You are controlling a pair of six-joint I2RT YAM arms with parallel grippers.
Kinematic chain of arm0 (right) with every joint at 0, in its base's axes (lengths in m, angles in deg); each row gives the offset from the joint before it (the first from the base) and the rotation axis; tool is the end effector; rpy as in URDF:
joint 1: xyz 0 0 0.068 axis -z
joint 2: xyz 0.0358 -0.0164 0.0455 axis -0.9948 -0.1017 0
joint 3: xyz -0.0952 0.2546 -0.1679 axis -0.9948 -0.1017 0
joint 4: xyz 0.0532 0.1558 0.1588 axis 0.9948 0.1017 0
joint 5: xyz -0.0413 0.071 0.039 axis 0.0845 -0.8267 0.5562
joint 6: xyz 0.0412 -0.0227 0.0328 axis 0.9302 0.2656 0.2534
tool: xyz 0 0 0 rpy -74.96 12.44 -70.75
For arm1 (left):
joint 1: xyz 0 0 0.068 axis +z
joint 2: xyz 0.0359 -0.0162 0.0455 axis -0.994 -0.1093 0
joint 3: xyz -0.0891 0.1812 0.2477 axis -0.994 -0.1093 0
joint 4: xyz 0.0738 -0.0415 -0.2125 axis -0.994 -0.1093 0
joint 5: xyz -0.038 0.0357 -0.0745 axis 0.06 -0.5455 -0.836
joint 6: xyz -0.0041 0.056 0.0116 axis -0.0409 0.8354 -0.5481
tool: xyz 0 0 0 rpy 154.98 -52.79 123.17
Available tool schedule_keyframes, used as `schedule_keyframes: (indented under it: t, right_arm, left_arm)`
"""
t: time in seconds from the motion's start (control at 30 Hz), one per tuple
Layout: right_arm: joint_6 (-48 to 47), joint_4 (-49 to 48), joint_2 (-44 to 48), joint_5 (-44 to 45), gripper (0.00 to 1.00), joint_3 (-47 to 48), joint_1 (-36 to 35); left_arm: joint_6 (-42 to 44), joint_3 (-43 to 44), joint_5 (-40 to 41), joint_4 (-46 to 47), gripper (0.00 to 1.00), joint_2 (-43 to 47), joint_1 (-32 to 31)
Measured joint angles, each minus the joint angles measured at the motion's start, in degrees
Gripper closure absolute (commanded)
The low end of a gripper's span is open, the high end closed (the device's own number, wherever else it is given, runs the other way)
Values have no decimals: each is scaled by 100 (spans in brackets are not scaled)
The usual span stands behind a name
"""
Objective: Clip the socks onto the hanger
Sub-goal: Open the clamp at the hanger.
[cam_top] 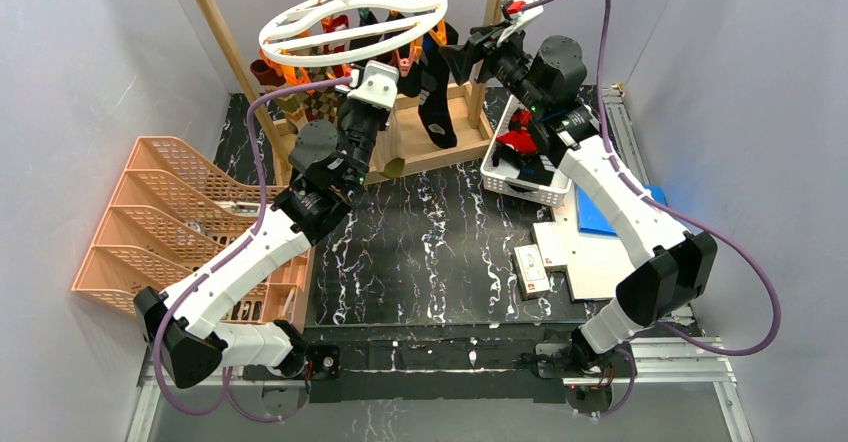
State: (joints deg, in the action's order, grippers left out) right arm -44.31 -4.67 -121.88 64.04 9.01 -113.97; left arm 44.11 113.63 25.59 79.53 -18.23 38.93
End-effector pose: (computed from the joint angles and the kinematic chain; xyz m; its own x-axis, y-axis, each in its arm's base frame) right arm 0.2841 0.1695 0.5323 0.1939 0.1838 -0.9637 -0.6249 0.7803 0.0231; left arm 0.1704 -0.1417 0.5292 0.4473 0.1414 -0.8832 0.1241 0.9681 0.2178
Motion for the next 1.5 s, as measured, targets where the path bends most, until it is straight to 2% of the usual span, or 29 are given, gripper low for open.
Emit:
schedule_keyframes:
  t: [0.53,1.03,1.5]
  right_arm:
    - [-74,-107,-688,-417,26,581,44]
    - [59,-247,-868,-461,30,929,-28]
    - [63,-238,-1117,-461,46,1189,-76]
  left_arm:
    - [98,0,-2,0,100,0,0]
    - [127,-2,-2,0,100,2,0]
    - [140,-39,-4,4,100,11,0]
